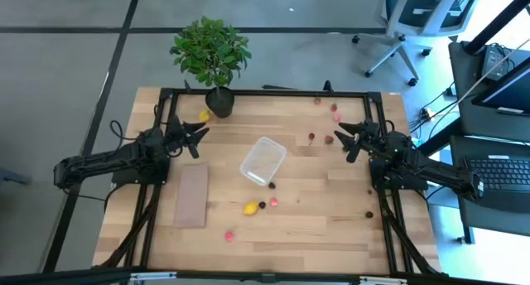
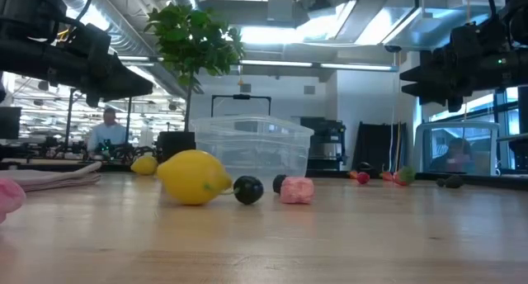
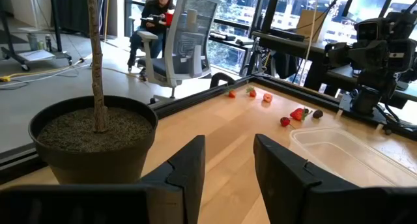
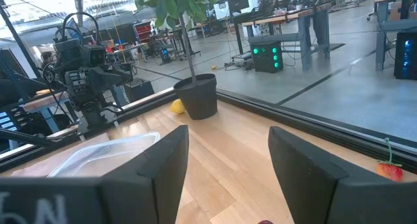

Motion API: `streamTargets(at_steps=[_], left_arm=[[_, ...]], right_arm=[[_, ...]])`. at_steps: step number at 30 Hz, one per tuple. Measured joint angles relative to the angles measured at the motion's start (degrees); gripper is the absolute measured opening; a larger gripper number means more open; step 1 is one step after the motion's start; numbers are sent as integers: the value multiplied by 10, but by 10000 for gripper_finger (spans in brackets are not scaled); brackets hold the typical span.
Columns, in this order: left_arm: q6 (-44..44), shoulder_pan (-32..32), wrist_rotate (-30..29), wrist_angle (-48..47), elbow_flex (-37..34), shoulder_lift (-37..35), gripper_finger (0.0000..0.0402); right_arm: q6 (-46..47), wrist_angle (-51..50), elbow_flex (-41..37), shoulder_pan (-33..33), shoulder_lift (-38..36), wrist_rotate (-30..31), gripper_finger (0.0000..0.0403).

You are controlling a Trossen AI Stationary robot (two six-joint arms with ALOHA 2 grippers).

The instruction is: Pick and placing Produce into tupperware

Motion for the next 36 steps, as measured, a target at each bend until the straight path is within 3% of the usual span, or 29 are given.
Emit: streamTargets(at_steps=[36], left_arm=[[0, 0, 0, 0, 0, 0, 124]], right_arm=[[8, 6, 0, 0, 0, 5, 214]])
